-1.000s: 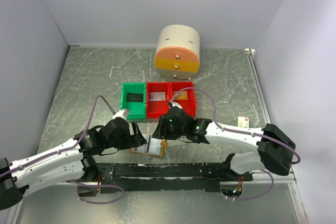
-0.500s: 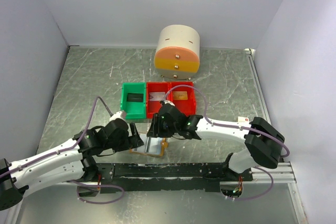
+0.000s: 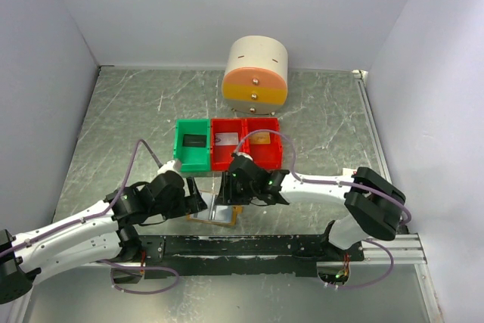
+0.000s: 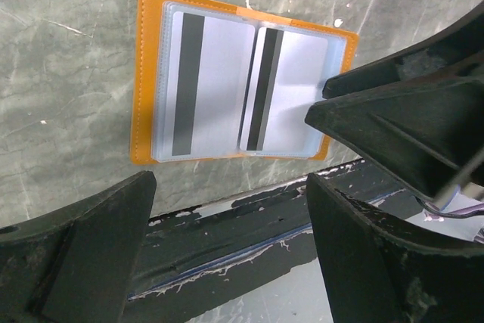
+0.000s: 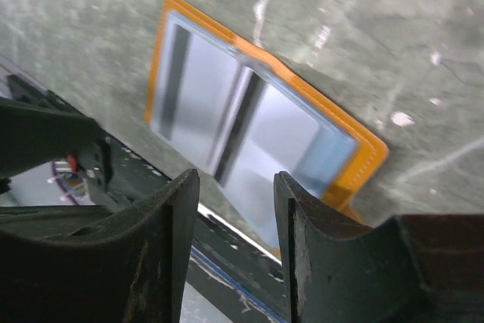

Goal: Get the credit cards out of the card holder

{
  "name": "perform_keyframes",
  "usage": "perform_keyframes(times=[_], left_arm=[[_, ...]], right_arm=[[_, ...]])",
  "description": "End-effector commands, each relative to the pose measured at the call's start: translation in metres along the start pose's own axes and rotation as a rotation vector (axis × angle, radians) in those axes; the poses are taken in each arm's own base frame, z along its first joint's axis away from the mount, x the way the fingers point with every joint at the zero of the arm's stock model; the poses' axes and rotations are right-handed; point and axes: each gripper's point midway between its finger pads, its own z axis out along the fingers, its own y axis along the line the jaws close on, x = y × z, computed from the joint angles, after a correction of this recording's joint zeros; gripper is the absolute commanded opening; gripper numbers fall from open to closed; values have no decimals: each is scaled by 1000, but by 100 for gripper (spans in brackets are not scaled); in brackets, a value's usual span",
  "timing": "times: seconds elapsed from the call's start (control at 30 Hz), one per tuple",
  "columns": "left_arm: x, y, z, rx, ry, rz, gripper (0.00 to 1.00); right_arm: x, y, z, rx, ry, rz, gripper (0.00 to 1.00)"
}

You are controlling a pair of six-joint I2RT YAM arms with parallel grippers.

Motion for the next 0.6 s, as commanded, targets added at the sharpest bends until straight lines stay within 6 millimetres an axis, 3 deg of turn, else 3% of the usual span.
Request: perform_keyframes(times=[0.0,0.23,0.37,0.57], left_arm=[[-4,-17,-1,72,-11,-6,92],[0,-31,9,108,28,24,91],[1,-43,17,136,50,54,90],[7,-44,39,107,95,92,87]], right_arm=[[19,-30,1,64,18,26,45],[50,-83,6,180,45,101,42],[57,-91,5,172,43,119,41],[60,-99,3,188,29,131,36]])
